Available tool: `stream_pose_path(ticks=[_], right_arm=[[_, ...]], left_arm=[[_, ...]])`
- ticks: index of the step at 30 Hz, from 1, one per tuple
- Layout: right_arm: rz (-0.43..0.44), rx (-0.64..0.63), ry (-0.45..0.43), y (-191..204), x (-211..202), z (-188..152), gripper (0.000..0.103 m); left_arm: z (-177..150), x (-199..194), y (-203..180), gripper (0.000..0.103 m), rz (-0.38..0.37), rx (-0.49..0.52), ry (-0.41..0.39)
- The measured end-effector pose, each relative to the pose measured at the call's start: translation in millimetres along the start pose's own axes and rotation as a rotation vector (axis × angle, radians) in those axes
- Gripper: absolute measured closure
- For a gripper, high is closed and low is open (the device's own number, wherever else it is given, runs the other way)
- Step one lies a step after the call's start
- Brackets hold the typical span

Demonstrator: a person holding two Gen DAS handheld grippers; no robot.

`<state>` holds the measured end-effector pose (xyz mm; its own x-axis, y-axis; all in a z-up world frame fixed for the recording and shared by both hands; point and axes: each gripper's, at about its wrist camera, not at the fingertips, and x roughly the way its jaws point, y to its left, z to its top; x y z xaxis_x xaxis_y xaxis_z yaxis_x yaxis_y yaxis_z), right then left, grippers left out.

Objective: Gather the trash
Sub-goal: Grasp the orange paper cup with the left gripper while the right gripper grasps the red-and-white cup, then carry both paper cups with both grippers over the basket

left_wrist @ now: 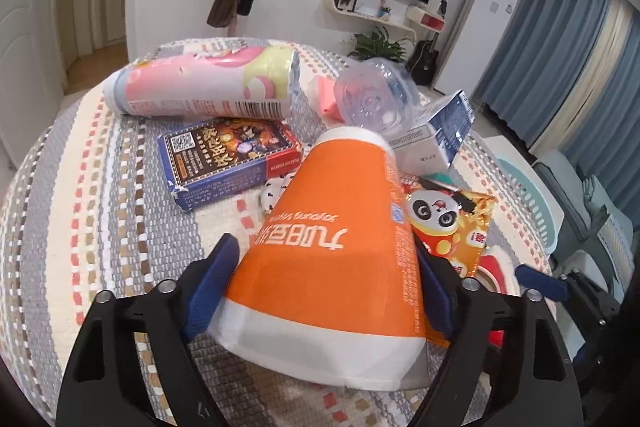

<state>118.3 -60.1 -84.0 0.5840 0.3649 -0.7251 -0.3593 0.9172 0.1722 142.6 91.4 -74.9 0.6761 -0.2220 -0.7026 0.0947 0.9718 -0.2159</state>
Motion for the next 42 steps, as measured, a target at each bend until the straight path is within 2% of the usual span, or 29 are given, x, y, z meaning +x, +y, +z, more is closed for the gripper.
stream_pose_path(ticks=[5, 12, 16, 17, 19, 24, 29, 36, 42], right_arm=[[0.116, 0.125, 0.073, -6, 8, 1, 0.013], [0.154, 0.230, 0.096, -10, 9, 9, 0.013], [0.089, 0.239, 0.119, -14, 19, 14, 0.014], [0.077, 0.230, 0.114, -10, 17, 13, 0.021], [0.059, 0.198, 0.108, -6, 15, 14, 0.022], [0.036, 0.178, 0.053, -10, -3, 13, 0.023], [-0.026, 0.161, -0.062, -25, -35, 25, 0.023], [-0.090, 0.201, -0.177, -76, -72, 46, 0.023], [-0.170, 0.292, -0.247, -146, -99, 55, 0.023]], left_arm=[[-3, -7, 1, 0.028, -0.007, -0.012, -0.013], [-10, -17, 1, 0.032, -0.018, -0.035, -0.038], [-11, -24, 4, 0.034, -0.029, -0.043, -0.050], [-12, -25, 4, 0.035, -0.031, -0.043, -0.052], [-12, -27, 4, 0.035, -0.038, -0.045, -0.055], [-12, -44, -1, 0.035, -0.094, -0.051, -0.090], [3, -68, -28, 0.035, -0.122, 0.005, -0.154], [36, -80, -89, 0.035, -0.169, 0.099, -0.213], [67, -49, -156, 0.035, -0.220, 0.156, -0.188]])
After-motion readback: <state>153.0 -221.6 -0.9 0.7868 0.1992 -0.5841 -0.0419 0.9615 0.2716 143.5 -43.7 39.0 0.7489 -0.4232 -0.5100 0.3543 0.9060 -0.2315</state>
